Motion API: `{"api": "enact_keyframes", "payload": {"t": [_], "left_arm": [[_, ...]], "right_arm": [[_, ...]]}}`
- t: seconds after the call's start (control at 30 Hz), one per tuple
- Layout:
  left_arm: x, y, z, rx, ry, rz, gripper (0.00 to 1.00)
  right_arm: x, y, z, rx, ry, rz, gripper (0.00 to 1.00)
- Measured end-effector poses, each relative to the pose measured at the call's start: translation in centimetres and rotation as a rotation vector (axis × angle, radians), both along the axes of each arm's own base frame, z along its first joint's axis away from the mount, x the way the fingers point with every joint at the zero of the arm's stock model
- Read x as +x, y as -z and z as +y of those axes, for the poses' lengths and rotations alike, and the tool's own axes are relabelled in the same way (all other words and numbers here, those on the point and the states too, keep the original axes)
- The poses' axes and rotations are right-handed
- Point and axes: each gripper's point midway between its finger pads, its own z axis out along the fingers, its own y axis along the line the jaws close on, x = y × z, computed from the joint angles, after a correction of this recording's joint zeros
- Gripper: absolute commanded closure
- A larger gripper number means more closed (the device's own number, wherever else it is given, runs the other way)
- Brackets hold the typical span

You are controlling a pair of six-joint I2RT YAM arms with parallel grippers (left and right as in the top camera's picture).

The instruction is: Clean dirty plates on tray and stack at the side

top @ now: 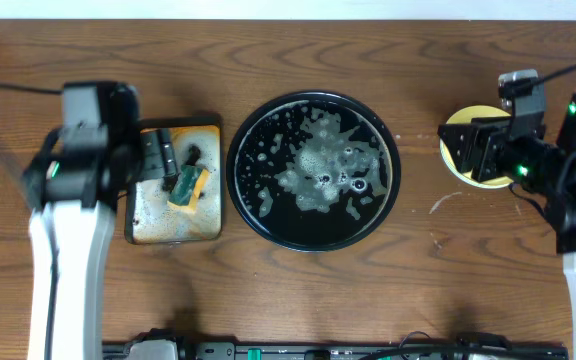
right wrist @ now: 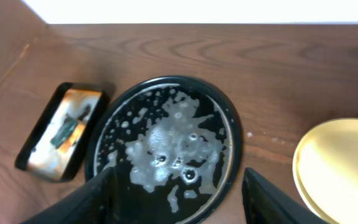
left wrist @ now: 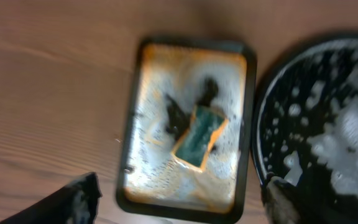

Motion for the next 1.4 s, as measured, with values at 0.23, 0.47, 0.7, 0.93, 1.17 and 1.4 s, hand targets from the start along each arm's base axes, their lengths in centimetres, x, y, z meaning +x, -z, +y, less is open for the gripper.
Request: {"api": "enact_keyframes", "payload": {"t": [0.23,0.47,0.7,0.93,1.17,1.4], "left_arm": [[-4.2,-5.9,0.7,0.05,-0.043,-0.204,0.13],[-5.5,-7.1,0.8,0.062,-0.052,-0.255,0.12],[-5.5,-7.1,0.9,0.064,-0.054,-0.251,0.12],[-5.2,-6.8,0.9,0.064,-0.054,-0.238,0.11],[-5.2,-6.7,0.9,0.064,-0.054,-0.235,0.12],[-5.2,-6.6,1.0,0.066,-0.056,-0.23,0.12]], "right_arm": [[-2.9,-2.7,0.7,0.004,-0.036,-0.091,0.01],[-4.0,-1.7,0.9,0.013,-0.041,-0.027,0.01],[-5.5,0.0,1.0,0.023,-0.041,0.073,0.01],[-6.3,1.1,0.6,-0.005,-0.021,0.13,0.01],[-8.1,-1.4,0.2,-0.174,-0.07,-0.077,0.01],[-10.5,-3.5,-0.8,-0.332,-0.038,-0.381,0.01]]}}
